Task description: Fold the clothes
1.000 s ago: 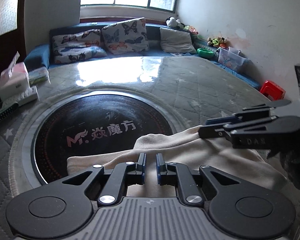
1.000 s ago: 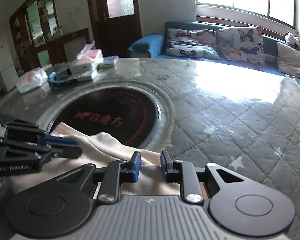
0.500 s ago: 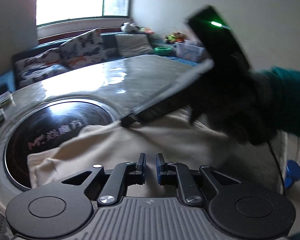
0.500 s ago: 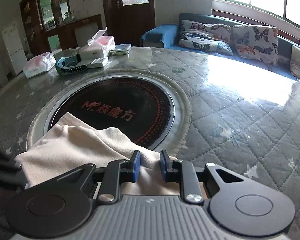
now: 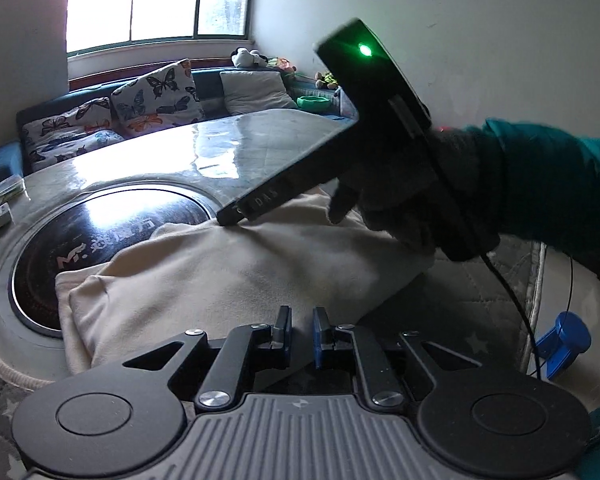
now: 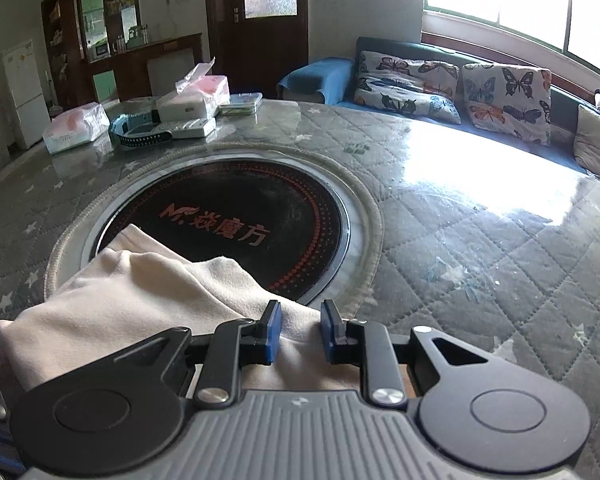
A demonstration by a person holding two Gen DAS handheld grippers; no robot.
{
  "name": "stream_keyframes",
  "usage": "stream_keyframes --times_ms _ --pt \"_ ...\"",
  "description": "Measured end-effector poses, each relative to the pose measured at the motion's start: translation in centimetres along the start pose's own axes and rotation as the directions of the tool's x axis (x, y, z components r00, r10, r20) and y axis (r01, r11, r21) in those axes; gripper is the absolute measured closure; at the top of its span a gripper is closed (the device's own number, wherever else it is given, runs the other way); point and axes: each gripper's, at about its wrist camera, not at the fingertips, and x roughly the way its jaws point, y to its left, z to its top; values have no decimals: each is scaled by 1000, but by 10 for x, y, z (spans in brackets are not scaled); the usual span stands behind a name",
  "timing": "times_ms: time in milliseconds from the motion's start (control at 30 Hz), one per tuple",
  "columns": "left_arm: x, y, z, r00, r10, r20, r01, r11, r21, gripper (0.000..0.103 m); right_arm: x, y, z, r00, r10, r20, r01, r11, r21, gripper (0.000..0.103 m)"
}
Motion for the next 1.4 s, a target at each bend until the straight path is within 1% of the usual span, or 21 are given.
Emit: stream_keyframes --times_ms 100,167,300,400,467,567,767,867,933,1033,1100,1267,1400 --pt "-11 8 8 999 40 36 -40 999 -16 91 -14 0 0 999 4 33 -4 1000 15 83" --pt "-16 18 10 996 81 46 -79 996 -46 91 -29 2 -2 998 7 54 -7 1000 5 82" --pt "-23 41 7 989 147 31 -143 983 -119 91 -58 11 -14 997 21 70 -18 999 -30 82" --pt "-28 50 -2 986 169 9 -167 977 -137 91 -77 20 -26 997 36 66 -32 998 -52 82" --pt "-30 52 -9 985 173 -3 -171 975 -143 91 -89 25 -37 997 43 63 -38 997 -65 82" --pt "-33 50 -14 985 174 -1 -172 975 -138 91 -101 35 -55 998 37 58 -32 996 -89 82" --pt "-33 48 -19 985 171 -1 -169 974 -153 91 -104 37 -79 998 8 58 -2 995 -96 82" --pt "-35 47 -22 985 172 -5 -171 974 -146 91 -105 36 -90 998 -6 61 11 995 -94 82" --pt "-35 48 -23 985 171 -7 -170 975 -140 91 -111 34 -90 998 -11 69 17 996 -83 82" --pt "-34 50 -24 987 162 -13 -162 974 -156 91 -107 29 -99 999 -25 23 27 997 -72 82" --pt "-33 49 -26 988 155 -19 -156 974 -164 91 -110 28 -104 999 -19 28 21 997 -72 82" --pt "-35 47 -31 989 142 -31 -145 974 -173 91 -113 28 -104 1000 -7 -2 6 995 -104 82" --pt "-37 48 -29 989 142 -38 -146 973 -177 91 -119 23 -94 1000 21 1 -21 996 -83 82"
